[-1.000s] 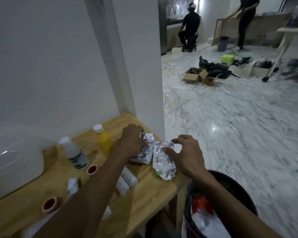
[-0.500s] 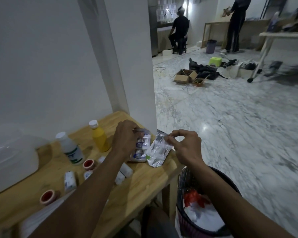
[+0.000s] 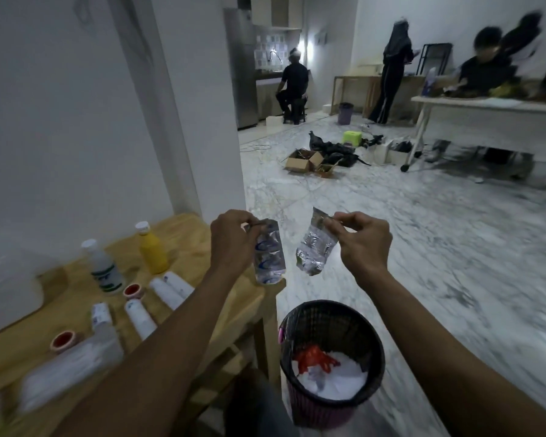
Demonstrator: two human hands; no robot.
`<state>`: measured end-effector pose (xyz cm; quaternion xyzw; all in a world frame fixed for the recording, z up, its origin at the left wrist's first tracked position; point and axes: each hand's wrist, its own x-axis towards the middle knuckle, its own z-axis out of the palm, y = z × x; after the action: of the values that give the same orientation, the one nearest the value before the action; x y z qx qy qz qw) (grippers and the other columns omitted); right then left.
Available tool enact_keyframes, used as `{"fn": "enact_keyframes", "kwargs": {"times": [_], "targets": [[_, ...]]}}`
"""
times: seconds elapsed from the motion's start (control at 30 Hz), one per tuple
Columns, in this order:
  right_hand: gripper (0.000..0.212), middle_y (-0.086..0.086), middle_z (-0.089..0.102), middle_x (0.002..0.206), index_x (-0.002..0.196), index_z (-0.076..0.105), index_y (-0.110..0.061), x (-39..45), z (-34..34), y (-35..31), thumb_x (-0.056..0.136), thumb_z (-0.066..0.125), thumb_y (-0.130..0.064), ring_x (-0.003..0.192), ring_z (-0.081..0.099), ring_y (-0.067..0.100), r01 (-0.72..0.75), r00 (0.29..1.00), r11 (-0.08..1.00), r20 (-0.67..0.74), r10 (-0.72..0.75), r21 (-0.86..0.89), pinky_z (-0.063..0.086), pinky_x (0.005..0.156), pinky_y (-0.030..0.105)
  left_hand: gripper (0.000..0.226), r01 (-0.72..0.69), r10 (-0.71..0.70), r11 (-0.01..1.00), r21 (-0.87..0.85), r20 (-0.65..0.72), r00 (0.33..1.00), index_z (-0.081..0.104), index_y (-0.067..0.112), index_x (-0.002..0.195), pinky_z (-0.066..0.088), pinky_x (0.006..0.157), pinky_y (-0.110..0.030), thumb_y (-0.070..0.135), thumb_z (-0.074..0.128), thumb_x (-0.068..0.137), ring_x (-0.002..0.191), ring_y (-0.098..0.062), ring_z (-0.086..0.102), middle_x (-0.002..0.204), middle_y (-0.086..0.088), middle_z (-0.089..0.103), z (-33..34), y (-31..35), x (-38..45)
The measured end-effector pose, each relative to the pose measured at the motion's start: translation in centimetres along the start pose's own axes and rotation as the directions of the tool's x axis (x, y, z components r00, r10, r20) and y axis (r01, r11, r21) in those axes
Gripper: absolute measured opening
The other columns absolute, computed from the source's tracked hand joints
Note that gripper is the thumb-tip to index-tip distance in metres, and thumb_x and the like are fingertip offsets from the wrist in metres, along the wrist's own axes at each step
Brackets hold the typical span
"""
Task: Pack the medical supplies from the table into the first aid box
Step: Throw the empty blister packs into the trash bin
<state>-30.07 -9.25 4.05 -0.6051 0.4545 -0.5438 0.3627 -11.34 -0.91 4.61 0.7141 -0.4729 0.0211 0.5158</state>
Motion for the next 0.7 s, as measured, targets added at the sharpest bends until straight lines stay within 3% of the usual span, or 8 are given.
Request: {"fn": "enact_keyframes", "kwargs": {"times": [0.1, 0.23, 0.47, 0.57, 0.7], "targets": [[0.015, -0.010, 0.072, 0.081, 0.081, 0.077, -0.015, 0.6, -2.1, 1.1, 0.073, 0.084, -0.025, 0.086, 0.069, 0.007, -0.009, 0.999, 1.000, -0.037, 0.009, -0.005, 0.054, 0.083, 0.027, 0.008, 0.030, -0.028, 0.997, -0.066, 0.032, 0.999, 0.073, 0.012, 0.070, 0.043, 0.071, -0.021, 0.014, 0.079, 0.075, 0.075, -0.011, 0.061, 0.076, 0.001, 0.069, 2.8, 1.8, -1.2], [0.013, -0.009, 0.072, 0.080, 0.079, 0.077, -0.016, 1.4, -4.1, 4.0, 0.072, 0.084, -0.025, 0.085, 0.069, 0.006, -0.052, 0.996, 0.998, -0.073, 0.050, -0.024, 0.053, 0.083, 0.025, 0.013, 0.161, -0.146, 0.976, -0.144, 0.110, 0.983, 0.071, 0.018, 0.068, 0.038, 0.063, -0.004, 0.013, 0.080, 0.076, 0.074, -0.006, 0.059, 0.074, 0.006, 0.067, 7.5, 2.4, -2.8], [0.014, -0.015, 0.068, 0.074, 0.068, 0.071, -0.024, 1.6, -5.3, 12.3, 0.070, 0.086, -0.024, 0.080, 0.066, 0.002, -0.232, 0.968, 0.972, -0.107, 0.227, -0.034, 0.047, 0.079, 0.018, 0.005, 0.309, -0.279, 0.947, -0.091, 0.246, 0.928, 0.076, 0.013, 0.075, 0.038, 0.072, -0.021, 0.017, 0.078, 0.079, 0.076, -0.010, 0.060, 0.073, 0.004, 0.068, 15.6, -0.3, -6.3], [0.016, -0.013, 0.068, 0.072, 0.067, 0.070, -0.022, 1.1, -5.0, 16.1, 0.071, 0.086, -0.022, 0.076, 0.065, 0.001, -0.310, 0.946, 0.950, -0.119, 0.303, -0.047, 0.043, 0.070, 0.008, 0.006, 0.411, -0.374, 0.908, -0.080, 0.288, 0.882, 0.077, 0.012, 0.075, 0.039, 0.071, -0.020, 0.017, 0.078, 0.079, 0.075, -0.008, 0.061, 0.072, 0.004, 0.069, 18.5, -2.4, -7.8], [0.017, -0.016, 0.066, 0.066, 0.066, 0.070, -0.022, 0.2, -4.1, 20.7, 0.071, 0.085, -0.021, 0.068, 0.063, -0.003, -0.412, 0.908, 0.908, -0.118, 0.401, -0.081, 0.043, 0.064, 0.008, 0.006, 0.542, -0.509, 0.840, -0.030, 0.304, 0.805, 0.076, 0.013, 0.074, 0.042, 0.058, -0.008, 0.015, 0.082, 0.076, 0.070, -0.007, 0.062, 0.073, 0.002, 0.071, 22.1, -5.6, -9.4]]}}
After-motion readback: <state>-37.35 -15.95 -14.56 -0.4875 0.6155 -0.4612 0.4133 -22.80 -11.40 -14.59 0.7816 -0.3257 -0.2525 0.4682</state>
